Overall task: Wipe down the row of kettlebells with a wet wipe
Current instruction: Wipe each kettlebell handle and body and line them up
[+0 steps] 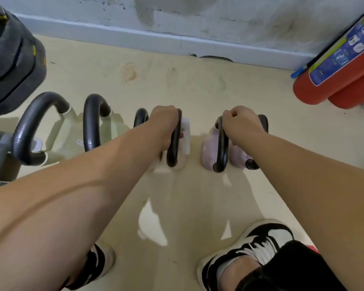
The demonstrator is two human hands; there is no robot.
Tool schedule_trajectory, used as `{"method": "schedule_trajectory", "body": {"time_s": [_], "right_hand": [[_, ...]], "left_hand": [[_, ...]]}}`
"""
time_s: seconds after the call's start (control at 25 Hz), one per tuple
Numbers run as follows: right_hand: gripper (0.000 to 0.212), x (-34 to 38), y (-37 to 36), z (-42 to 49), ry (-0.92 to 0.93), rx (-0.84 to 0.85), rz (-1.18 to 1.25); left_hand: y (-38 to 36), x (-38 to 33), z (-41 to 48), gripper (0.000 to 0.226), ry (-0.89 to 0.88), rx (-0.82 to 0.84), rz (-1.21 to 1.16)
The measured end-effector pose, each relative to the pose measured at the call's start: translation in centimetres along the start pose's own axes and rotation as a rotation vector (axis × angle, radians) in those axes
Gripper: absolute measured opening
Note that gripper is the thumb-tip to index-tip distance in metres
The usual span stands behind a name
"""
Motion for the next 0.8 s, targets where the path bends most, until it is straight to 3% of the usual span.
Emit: {"method": "schedule_trajectory", "body": {"time_s": [0.08,0.16,0.24,0.36,0.48,0.64,0.8], "right_hand": [[0.035,-1.4,0.4,0.0,-0.15,0.076,0.145],[0.033,-3.1,0.5,-0.5,-0.279,0.174,0.24],[0.031,-4.0,0.3,-1.2,-0.349,0.255,0.314],[0.028,-4.8,0.1,-1.6,-0.377,0.29,0.449],[0.03,-5.3,0.3,-1.1,-0.406,0.297,0.58],[0.032,-4.1,0.8,-0.8,-0.39,0.337,0.731],[0.021,-2.1,2.1,-0.8,-0.333,0.307,0.619]], "left_hand": [[1.4,-0.6,-1.1,0.025,-0.223,-0.276,0.462],[2.1,-1.4,-3.4,0.011,-0.588,-0.452,0.396],[0.5,-1.7,-5.4,0.023,-0.784,-0.377,0.374],[-5.5,-1.5,-5.2,0.046,-0.812,-0.142,0.608],[-9.8,1.1,-4.5,0.04,-0.733,0.022,0.606],[-9.5,1.9,-3.0,0.028,-0.768,-0.227,0.355],[-10.6,0.4,1.0,0.057,-0.515,-0.195,0.209]]}}
Point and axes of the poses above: each hand's wrist, its own z-axis towards the middle knuckle, its own y-axis out of the back of the hand, x = y × z, the point moved 5 cm from there along z, towards the middle knuckle, and after that the axes turned 1 degree about z, right-handed, at the moved point
